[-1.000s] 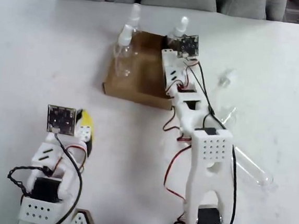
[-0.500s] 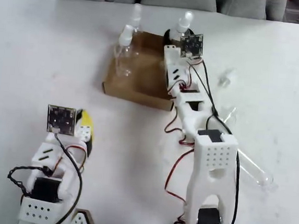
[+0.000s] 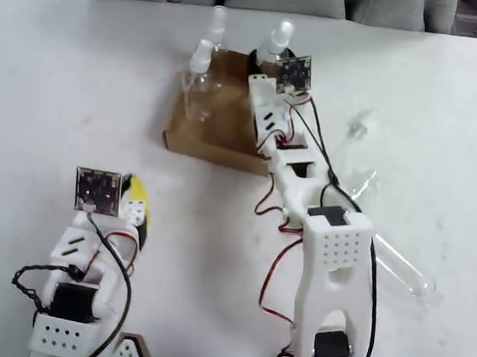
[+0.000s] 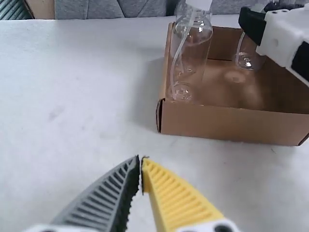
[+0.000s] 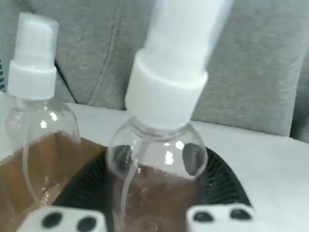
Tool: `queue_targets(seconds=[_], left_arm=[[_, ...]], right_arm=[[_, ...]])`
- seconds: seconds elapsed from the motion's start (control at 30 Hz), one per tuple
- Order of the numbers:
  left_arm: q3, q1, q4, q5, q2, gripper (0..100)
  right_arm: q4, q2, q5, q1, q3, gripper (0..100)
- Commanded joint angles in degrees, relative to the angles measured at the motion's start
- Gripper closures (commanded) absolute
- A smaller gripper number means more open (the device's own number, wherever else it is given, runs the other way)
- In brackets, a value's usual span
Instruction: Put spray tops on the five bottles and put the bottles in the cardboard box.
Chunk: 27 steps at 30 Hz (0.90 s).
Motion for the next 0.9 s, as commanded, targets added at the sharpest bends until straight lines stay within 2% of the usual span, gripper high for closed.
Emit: queue_targets(seconds=[0.0, 0.87], left_arm=[[0.00, -0.57, -0.26, 0.18, -0.40, 98], [0.00, -0.57, -0.26, 0.18, -0.48, 98]], right_arm=[[-1.45, 0.57, -0.62, 0.66, -4.66, 96.5], [-1.27, 2.86, -0.62, 0.75, -5.63, 95.3]])
